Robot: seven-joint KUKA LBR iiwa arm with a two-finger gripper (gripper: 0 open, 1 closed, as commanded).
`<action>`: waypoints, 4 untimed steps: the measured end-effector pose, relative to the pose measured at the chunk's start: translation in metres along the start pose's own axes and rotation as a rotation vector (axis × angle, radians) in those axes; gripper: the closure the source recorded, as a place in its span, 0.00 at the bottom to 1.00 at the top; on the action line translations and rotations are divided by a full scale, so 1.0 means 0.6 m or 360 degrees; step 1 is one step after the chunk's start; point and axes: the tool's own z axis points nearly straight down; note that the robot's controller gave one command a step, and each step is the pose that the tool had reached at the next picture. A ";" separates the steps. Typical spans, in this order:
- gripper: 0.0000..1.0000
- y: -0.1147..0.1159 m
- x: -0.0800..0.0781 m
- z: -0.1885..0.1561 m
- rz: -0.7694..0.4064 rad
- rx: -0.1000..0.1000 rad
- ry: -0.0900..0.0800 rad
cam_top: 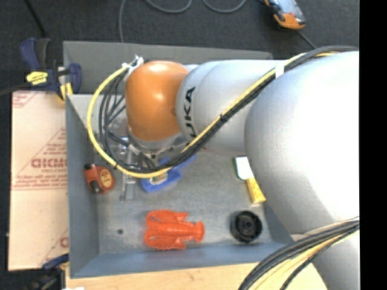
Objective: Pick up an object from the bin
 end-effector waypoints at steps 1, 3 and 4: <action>0.00 -0.002 -0.003 -0.008 0.0006 -0.0002 -0.0011; 0.00 -0.184 -0.005 -0.023 -0.0316 0.0003 -0.0008; 0.00 -0.215 -0.015 0.016 -0.0259 0.0005 -0.0015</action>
Offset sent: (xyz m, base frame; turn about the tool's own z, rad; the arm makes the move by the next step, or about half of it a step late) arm 0.0042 -0.1208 0.0126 -0.0667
